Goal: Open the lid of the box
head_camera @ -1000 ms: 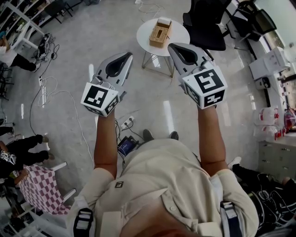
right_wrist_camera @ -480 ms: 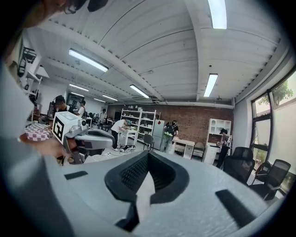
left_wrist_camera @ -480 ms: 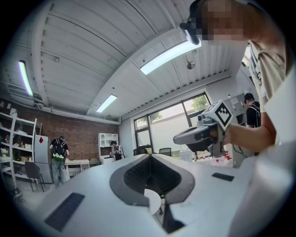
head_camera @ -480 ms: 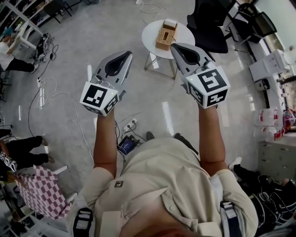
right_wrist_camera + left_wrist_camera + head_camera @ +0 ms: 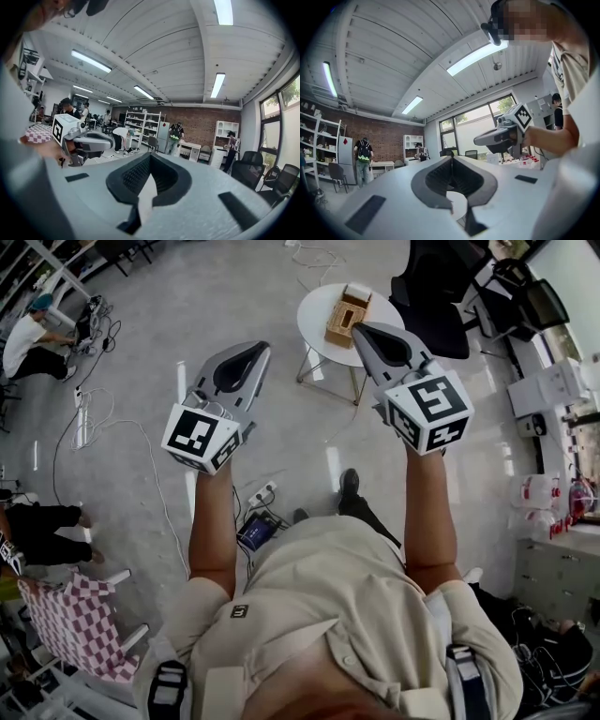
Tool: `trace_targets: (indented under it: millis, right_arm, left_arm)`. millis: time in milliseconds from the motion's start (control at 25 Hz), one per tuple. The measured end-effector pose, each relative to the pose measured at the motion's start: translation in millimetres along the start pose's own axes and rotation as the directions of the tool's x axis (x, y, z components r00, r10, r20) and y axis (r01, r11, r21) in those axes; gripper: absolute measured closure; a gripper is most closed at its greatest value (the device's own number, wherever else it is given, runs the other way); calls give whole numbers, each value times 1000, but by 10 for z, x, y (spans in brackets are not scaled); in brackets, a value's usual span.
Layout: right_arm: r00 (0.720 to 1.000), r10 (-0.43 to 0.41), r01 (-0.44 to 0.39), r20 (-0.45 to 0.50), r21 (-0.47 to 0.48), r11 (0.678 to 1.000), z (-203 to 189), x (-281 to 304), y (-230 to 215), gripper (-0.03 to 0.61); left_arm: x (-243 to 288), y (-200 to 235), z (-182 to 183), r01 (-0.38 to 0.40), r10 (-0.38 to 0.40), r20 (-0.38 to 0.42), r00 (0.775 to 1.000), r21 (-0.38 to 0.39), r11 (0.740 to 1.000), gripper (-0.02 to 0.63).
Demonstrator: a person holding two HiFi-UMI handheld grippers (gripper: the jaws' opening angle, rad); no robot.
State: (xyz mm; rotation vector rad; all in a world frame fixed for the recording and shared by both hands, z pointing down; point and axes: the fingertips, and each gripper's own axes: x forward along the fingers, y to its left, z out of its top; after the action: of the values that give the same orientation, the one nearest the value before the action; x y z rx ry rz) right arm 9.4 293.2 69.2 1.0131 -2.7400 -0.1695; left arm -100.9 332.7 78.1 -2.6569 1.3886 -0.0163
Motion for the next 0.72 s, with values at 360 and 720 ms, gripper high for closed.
trace_targets:
  millis: [360, 720]
  right_arm:
    - [998, 62, -63, 30, 13, 998, -84, 478, -498, 586]
    - [990, 140, -141, 26, 30, 990, -276, 894, -1109, 586]
  left_arm:
    - [335, 357, -169, -86, 86, -44, 995, 14, 996, 603]
    - [1004, 529, -276, -144, 145, -73, 987, 18, 989, 603]
